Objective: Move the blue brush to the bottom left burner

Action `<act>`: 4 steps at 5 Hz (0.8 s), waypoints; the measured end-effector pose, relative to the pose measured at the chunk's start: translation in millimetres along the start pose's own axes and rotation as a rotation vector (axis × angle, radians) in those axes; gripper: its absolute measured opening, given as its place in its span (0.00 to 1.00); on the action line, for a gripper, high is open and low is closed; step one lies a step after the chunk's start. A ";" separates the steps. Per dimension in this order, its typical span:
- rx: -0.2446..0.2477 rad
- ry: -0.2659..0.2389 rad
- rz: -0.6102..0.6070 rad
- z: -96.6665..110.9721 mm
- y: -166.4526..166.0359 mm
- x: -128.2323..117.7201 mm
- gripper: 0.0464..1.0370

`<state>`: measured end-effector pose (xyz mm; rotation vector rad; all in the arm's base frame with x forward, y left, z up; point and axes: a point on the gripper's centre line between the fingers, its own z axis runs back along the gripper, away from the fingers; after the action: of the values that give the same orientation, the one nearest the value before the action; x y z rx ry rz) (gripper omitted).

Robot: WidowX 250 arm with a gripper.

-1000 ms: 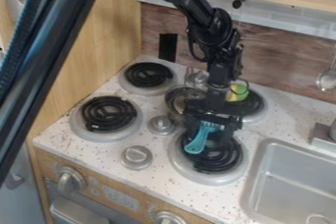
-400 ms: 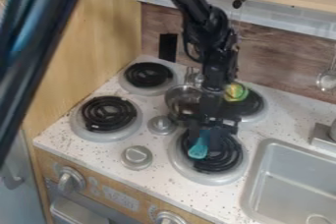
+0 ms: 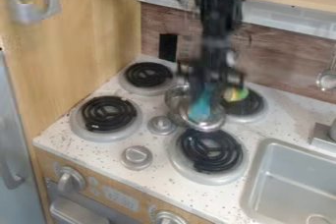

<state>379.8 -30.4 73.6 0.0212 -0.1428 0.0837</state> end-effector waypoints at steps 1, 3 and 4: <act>0.069 0.013 0.121 15.3 44.1 -1.0 0.26; 0.161 0.079 0.333 -11.2 132.8 17.0 0.26; 0.179 0.116 0.386 -32.1 161.7 11.2 0.26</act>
<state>381.6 132.6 45.8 0.1669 -0.0215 0.4823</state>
